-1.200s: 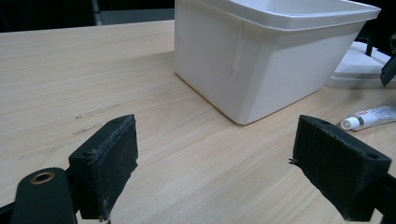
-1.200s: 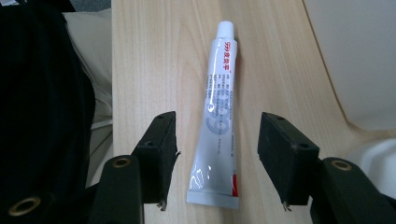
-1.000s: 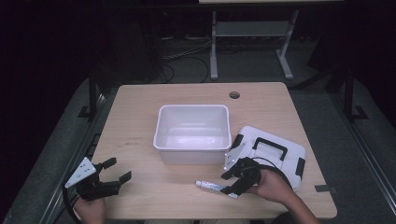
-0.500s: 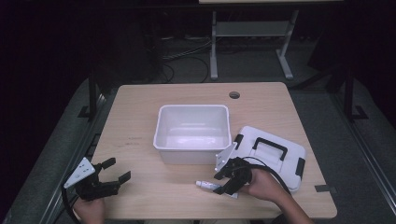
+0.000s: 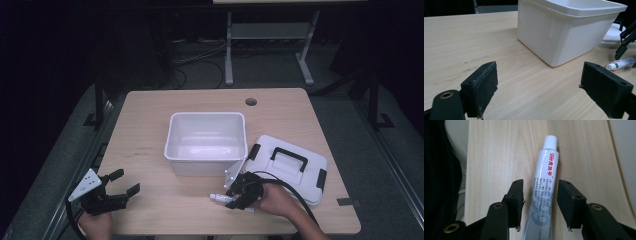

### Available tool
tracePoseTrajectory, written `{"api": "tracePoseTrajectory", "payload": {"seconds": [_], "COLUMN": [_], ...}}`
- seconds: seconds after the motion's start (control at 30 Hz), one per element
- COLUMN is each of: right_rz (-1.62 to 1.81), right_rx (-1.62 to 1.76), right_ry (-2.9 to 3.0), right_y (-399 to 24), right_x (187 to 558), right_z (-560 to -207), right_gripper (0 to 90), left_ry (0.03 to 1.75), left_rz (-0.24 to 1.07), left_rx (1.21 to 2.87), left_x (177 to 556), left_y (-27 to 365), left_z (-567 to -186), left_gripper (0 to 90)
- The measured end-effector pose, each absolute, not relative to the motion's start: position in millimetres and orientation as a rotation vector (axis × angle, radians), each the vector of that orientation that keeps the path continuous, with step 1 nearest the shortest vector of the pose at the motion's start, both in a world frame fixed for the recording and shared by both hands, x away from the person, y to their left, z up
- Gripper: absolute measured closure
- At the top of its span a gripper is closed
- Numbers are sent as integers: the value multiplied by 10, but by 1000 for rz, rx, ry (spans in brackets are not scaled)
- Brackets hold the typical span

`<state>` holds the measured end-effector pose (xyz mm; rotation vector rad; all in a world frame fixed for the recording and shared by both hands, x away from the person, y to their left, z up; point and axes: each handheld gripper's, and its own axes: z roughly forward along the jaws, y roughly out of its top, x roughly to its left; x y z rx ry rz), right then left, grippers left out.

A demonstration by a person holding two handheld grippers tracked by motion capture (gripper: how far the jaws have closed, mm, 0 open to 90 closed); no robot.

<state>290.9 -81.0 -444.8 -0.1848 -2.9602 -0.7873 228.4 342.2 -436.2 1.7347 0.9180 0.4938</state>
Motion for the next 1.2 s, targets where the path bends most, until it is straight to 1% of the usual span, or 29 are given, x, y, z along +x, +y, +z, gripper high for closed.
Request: {"api": "tracePoseTrajectory", "payload": {"seconds": [0.03,0.2,0.23,0.3,0.37,0.63,1.2], "right_rz": [-787,-765,-765,-766,-765,-754,-764], "right_rx": [-185,-165,-165,-163,-146,-139,-109], "right_ry": [-2960,-2981,-2981,-2985,-2998,-2999,-2968], "right_y": [-810,-791,-791,-797,-806,-804,-806], "right_x": [2909,2903,2903,2913,2914,2924,2949], "right_z": [-4448,-4479,-4479,-4473,-4467,-4475,-4470], "right_gripper": [565,645,645,684,699,692,712], "left_ry": [919,926,926,926,925,925,925], "left_rz": [494,495,495,497,498,498,500], "left_rx": [1735,1729,1729,1729,1730,1730,1727], "left_x": [2285,2280,2280,2279,2278,2277,2277], "left_y": [3422,3429,3429,3433,3437,3435,3442], "left_z": [-4362,-4361,-4361,-4361,-4359,-4359,-4358], "left_gripper": [131,132,132,131,131,131,132]}}
